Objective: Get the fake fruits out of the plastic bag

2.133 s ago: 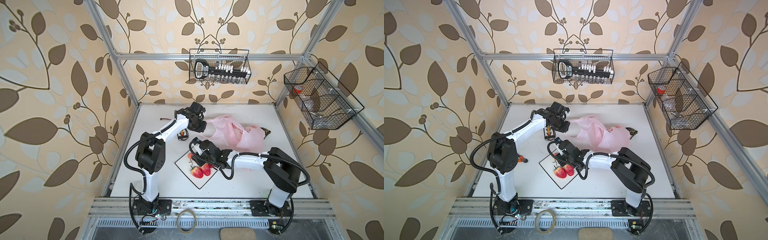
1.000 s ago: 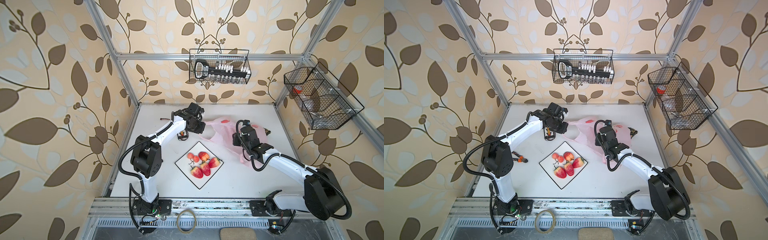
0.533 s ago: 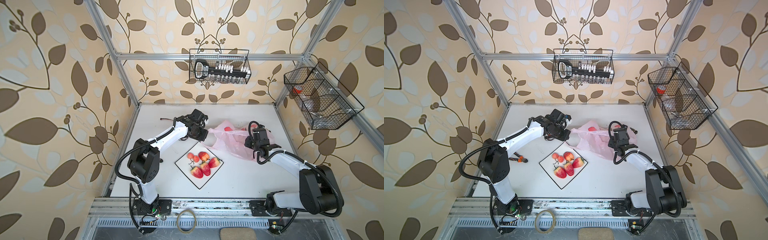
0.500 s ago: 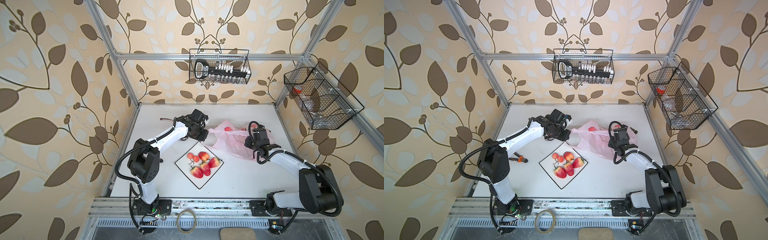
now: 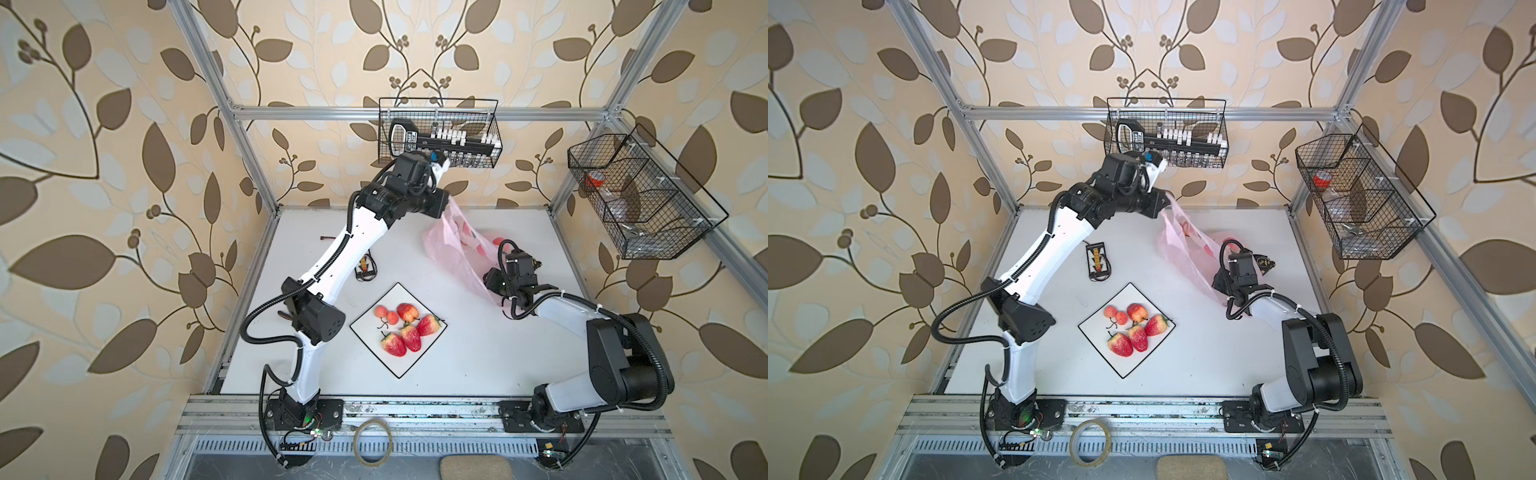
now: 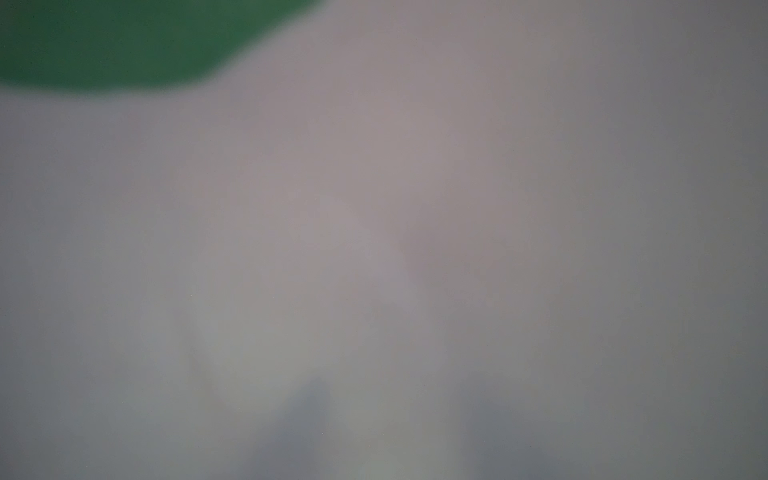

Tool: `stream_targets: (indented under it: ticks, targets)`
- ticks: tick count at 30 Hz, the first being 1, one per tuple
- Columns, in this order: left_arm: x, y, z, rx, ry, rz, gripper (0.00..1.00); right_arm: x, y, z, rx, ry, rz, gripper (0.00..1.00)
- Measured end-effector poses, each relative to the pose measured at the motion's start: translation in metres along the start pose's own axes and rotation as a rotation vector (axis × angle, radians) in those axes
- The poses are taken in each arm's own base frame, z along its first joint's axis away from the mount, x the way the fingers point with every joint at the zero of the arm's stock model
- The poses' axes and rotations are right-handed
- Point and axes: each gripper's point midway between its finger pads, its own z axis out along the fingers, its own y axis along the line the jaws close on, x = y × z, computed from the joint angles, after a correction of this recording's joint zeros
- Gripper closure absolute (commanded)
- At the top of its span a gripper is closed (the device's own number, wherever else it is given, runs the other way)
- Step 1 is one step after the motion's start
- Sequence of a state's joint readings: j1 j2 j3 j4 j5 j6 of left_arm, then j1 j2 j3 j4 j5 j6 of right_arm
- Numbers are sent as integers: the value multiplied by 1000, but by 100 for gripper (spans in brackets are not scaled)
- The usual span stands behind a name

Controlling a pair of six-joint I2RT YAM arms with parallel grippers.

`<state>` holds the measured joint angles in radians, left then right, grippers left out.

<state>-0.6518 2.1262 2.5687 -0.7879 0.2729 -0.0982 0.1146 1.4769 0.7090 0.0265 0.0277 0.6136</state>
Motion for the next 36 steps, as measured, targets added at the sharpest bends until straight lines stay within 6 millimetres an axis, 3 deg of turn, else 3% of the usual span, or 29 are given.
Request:
stream_targets:
  ticks: [2, 5, 8, 12, 16, 19, 23, 27, 28, 30, 32, 36]
  targets:
    - [-8, -28, 9, 67, -31, 29, 100, -8, -4, -4, 0, -22, 31, 47]
    - [19, -54, 28, 136, 39, 35, 100, -17, -13, -11, 5, -51, 68, 46]
    - [65, -46, 48, 127, 157, 17, 100, -20, -20, -15, 11, -65, 86, 46]
    - [124, -10, 59, 52, 305, -18, 100, -18, -26, -14, 17, -59, 95, 46]
    - [168, 24, 42, -30, 403, -52, 100, -17, -27, -14, 18, -57, 95, 46]
    - [189, 40, 19, -77, 442, -71, 100, -17, -27, -13, 17, -59, 94, 46]
    - [204, 48, -5, -112, 462, -79, 100, -11, -26, -11, 0, -47, 80, 46]
    - [222, 51, -19, -127, 488, -79, 100, 17, -23, -5, -24, 20, 31, 45]
    - [227, 51, -21, -129, 498, -83, 93, 24, -22, -4, -30, 36, 22, 45]
    - [237, 55, -23, -134, 519, -91, 64, 40, -21, -1, -41, 74, 5, 45]
    - [241, 58, -23, -138, 524, -110, 44, 49, -22, 1, -46, 102, -2, 46]
    - [228, 55, -23, -119, 463, -143, 31, 52, -21, 3, -55, 115, -2, 45]
